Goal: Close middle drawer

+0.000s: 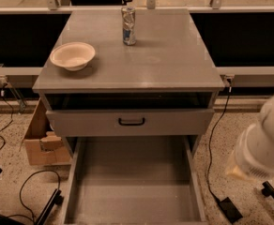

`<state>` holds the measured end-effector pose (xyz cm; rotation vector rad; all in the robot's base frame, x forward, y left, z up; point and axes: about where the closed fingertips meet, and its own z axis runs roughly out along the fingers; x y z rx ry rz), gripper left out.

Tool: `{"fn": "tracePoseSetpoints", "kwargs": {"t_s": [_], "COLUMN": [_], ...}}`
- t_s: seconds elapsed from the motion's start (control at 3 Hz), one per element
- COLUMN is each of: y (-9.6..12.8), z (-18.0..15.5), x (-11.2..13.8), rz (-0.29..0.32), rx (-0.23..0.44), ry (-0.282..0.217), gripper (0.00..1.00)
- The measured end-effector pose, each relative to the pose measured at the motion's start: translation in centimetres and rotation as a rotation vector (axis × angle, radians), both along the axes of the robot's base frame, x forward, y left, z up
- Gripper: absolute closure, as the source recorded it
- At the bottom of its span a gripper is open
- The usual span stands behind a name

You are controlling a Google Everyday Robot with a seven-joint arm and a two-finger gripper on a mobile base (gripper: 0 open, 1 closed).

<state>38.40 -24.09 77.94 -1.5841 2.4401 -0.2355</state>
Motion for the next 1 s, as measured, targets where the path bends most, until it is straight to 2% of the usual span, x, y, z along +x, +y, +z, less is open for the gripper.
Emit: {"fn": "tracePoseSetpoints", "kwargs": {"t_s": [0.33,0.67,1.0], "y": [-0.6,-0.7,-0.2], "z": [-9.3,-10.5,-10.9], "x": [-3.9,-5.0,-4.9], "rz": [-0.021,-0.018,-0.007], "rx": [0.022,0.019,0.016], "ry": [0.102,0.124,0.133], "gripper": [0.89,1.00,1.00]}}
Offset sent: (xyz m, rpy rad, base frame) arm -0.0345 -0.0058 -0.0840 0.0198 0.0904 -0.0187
